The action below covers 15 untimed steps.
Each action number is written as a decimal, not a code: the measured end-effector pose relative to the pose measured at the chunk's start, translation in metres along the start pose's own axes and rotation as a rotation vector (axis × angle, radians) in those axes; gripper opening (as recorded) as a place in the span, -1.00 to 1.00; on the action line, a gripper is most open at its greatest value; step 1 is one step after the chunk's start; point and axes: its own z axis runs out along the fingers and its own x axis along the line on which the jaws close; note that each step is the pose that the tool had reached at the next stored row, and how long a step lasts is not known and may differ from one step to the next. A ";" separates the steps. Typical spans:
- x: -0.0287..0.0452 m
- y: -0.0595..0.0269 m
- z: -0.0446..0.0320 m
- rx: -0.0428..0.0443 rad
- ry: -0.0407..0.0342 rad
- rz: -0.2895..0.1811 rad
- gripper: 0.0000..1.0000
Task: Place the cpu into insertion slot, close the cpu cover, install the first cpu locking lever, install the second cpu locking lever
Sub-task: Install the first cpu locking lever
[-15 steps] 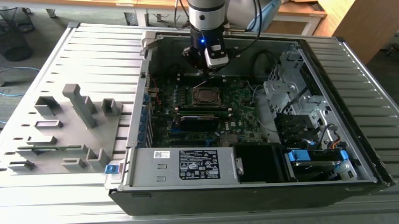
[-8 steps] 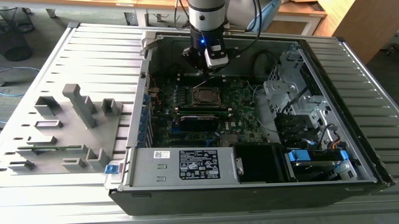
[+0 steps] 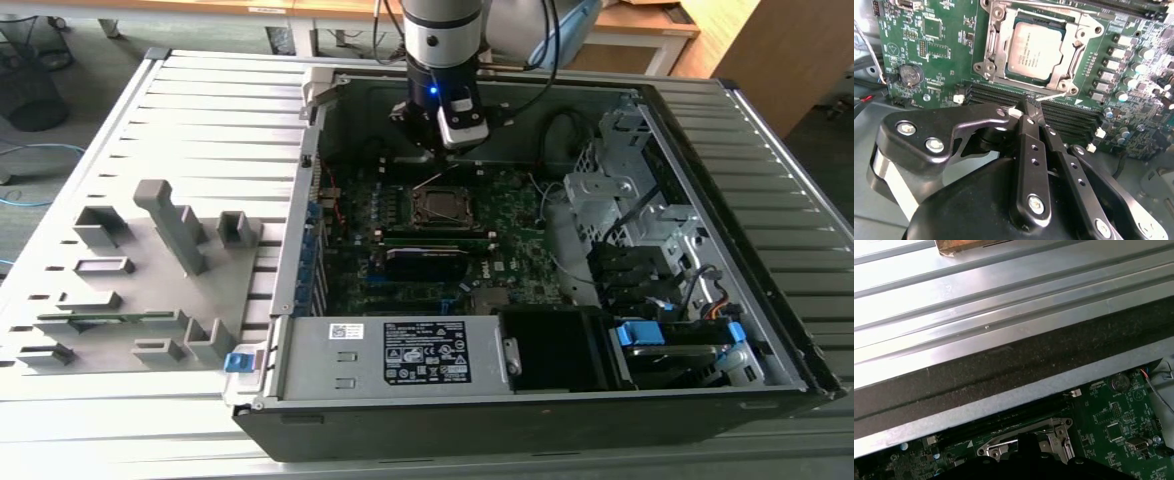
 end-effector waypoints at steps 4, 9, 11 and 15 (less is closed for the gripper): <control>0.0001 0.0001 0.0005 -0.0011 0.0007 -0.005 -0.79; 0.0003 0.0001 0.0023 -0.0057 0.0066 -0.060 -0.79; 0.0004 0.0005 0.0030 -0.0074 0.0086 -0.078 -0.79; 0.0012 0.0024 0.0040 -0.0088 0.0095 -0.084 -0.79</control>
